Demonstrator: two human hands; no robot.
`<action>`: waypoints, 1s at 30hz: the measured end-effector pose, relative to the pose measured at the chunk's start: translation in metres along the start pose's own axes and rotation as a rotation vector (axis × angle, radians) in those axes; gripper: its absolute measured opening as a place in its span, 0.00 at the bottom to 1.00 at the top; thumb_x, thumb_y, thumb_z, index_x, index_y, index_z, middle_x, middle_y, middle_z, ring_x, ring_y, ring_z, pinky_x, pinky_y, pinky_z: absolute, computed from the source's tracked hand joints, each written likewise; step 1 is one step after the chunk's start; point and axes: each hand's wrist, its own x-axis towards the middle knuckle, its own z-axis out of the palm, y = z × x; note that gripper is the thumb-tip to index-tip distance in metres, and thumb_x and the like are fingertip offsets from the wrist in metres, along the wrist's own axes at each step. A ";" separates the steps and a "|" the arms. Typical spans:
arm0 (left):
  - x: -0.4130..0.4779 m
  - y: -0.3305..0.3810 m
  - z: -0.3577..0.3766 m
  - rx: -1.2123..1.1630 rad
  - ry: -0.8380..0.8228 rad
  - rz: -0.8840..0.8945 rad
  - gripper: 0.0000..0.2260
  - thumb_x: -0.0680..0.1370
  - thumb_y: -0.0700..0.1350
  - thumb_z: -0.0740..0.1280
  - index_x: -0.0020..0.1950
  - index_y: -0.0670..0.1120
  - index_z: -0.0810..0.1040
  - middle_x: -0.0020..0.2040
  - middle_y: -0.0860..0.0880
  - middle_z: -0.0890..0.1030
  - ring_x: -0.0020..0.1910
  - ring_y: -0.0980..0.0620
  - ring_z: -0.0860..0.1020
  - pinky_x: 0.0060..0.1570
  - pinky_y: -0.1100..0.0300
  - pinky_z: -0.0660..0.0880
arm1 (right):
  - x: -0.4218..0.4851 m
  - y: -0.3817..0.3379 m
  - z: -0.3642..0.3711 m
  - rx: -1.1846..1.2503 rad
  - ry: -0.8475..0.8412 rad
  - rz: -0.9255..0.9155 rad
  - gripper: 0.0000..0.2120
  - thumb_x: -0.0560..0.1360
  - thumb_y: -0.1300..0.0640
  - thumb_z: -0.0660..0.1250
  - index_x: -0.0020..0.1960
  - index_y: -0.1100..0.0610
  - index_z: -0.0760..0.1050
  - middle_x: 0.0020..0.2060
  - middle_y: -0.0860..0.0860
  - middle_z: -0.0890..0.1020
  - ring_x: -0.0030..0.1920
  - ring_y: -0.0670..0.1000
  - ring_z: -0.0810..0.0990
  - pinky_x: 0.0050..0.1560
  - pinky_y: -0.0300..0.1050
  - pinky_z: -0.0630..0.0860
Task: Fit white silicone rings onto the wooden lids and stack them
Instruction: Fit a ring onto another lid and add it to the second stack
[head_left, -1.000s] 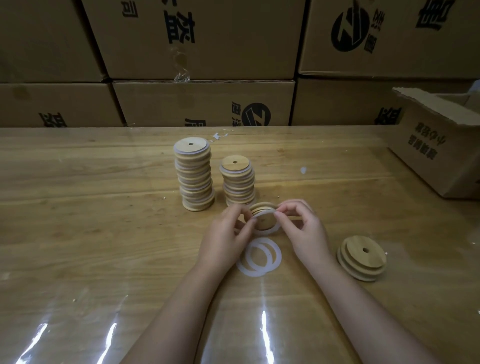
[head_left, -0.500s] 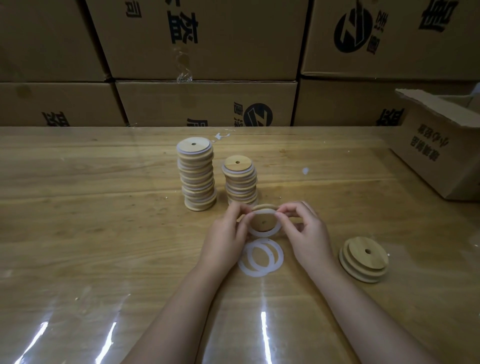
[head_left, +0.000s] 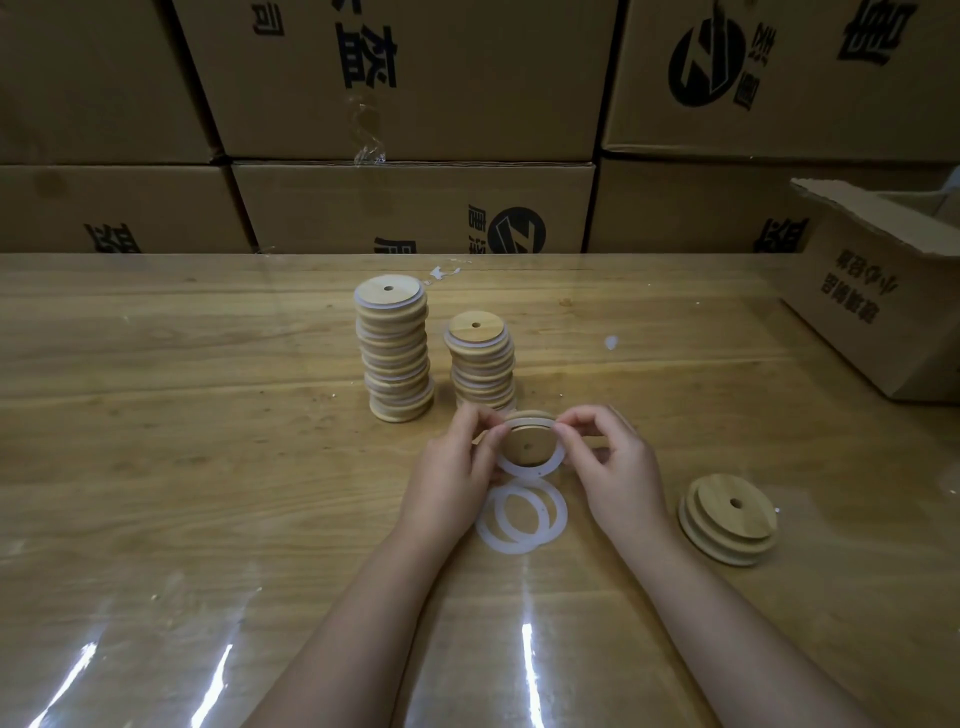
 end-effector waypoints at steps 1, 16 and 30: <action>0.000 0.000 0.000 -0.017 0.000 -0.008 0.05 0.79 0.49 0.63 0.44 0.57 0.70 0.42 0.62 0.79 0.34 0.60 0.80 0.36 0.53 0.79 | 0.000 0.000 0.000 0.003 -0.001 0.005 0.07 0.74 0.60 0.68 0.42 0.48 0.76 0.40 0.43 0.79 0.42 0.40 0.77 0.36 0.30 0.71; 0.001 0.000 0.001 0.006 0.010 -0.044 0.04 0.79 0.48 0.62 0.44 0.54 0.71 0.37 0.53 0.80 0.34 0.57 0.80 0.38 0.48 0.79 | 0.001 -0.002 -0.001 0.003 -0.008 -0.006 0.05 0.74 0.61 0.68 0.42 0.52 0.76 0.40 0.44 0.78 0.43 0.39 0.77 0.37 0.28 0.70; 0.001 -0.003 0.003 -0.004 0.038 -0.061 0.04 0.79 0.47 0.62 0.44 0.53 0.71 0.37 0.55 0.79 0.37 0.53 0.80 0.39 0.46 0.79 | -0.001 -0.005 -0.002 0.005 -0.002 -0.002 0.06 0.74 0.62 0.67 0.42 0.53 0.76 0.40 0.44 0.78 0.40 0.40 0.77 0.36 0.29 0.71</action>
